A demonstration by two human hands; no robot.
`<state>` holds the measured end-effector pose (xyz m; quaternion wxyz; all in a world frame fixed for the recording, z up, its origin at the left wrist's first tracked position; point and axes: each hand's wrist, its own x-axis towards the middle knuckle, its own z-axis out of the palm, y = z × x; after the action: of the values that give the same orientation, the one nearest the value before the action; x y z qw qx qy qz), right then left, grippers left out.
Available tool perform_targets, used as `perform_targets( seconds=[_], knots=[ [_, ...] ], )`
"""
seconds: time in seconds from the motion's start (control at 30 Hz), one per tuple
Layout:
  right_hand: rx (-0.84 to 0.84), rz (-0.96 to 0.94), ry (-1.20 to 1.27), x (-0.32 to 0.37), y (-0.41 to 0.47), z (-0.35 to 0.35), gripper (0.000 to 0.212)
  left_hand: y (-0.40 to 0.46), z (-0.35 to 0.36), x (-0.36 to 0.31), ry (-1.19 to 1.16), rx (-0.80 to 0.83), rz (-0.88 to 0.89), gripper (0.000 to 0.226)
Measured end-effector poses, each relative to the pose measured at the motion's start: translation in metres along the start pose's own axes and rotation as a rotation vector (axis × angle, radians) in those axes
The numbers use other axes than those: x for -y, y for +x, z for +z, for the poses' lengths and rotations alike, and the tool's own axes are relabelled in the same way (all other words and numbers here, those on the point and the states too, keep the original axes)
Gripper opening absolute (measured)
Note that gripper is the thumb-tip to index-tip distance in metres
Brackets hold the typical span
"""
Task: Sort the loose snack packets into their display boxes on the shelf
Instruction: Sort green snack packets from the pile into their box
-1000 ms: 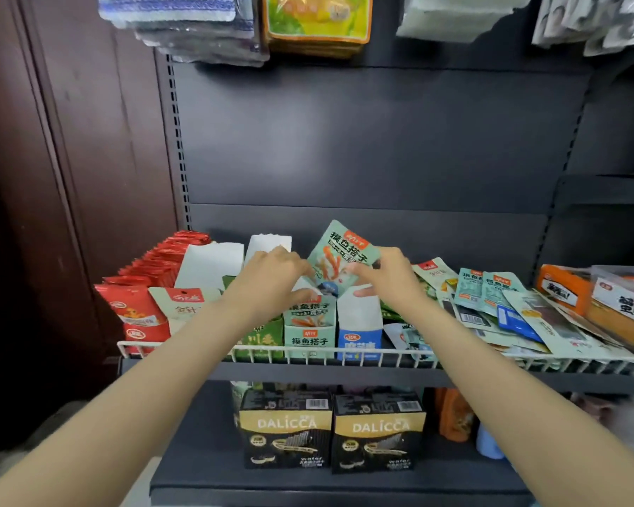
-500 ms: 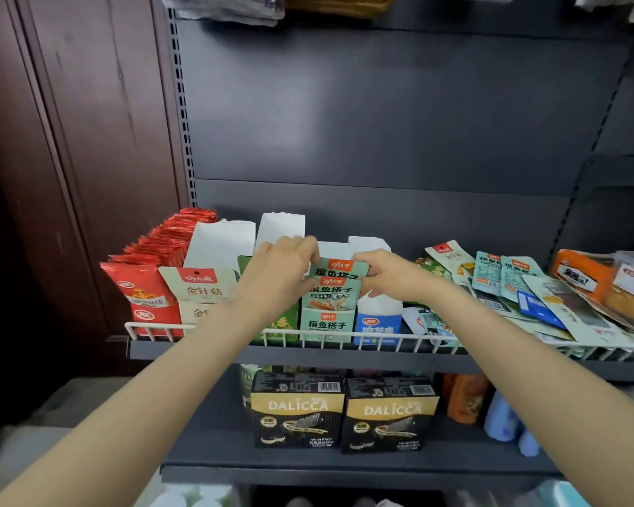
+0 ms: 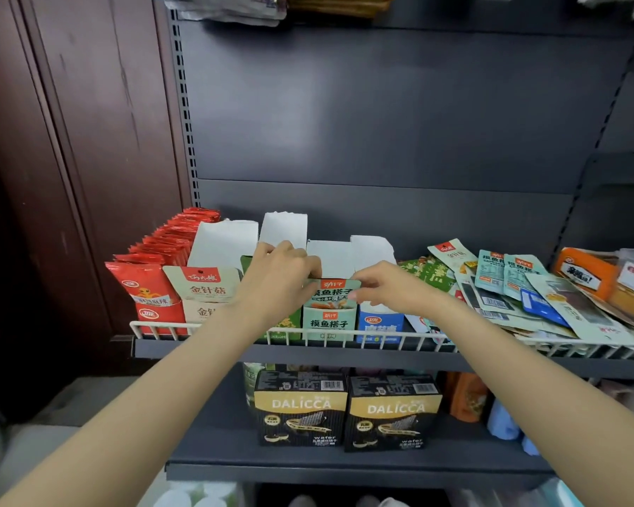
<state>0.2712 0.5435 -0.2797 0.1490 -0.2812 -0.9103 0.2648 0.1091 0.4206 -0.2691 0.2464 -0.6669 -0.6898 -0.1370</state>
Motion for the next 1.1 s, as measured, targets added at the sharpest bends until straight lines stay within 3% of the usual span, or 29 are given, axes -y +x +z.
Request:
perform_targets(
  seconds=[0.13,0.4,0.5,0.6,0.73,0.87,1.1],
  knots=[
    [0.008,-0.023,0.029,-0.005,-0.008,-0.009,0.028,0.002,-0.004,-0.012,-0.006,-0.013,0.007,0.041],
    [-0.297,0.057,0.058,-0.056,-0.036,-0.042,0.019,0.037,-0.004,-0.088,-0.164,-0.104,0.124,0.031],
    [-0.41,0.139,0.012,-0.085,-0.041,-0.052,0.021,0.059,0.01,-0.123,-0.254,-0.04,0.151,0.027],
    [-0.482,0.255,-0.066,-0.115,-0.044,-0.062,0.029,0.081,0.032,-0.153,-0.346,0.126,0.114,0.032],
    [-0.404,0.395,-0.207,-0.151,-0.047,-0.069,0.055,0.11,0.056,-0.184,-0.354,0.354,0.023,0.033],
    [-0.255,0.445,-0.278,-0.174,-0.042,-0.068,0.087,0.14,0.089,-0.196,-0.292,0.478,-0.046,0.033],
    [-0.089,0.499,-0.278,-0.193,-0.031,-0.07,0.107,0.177,0.135,-0.181,-0.26,0.627,-0.288,0.03]
  ],
)
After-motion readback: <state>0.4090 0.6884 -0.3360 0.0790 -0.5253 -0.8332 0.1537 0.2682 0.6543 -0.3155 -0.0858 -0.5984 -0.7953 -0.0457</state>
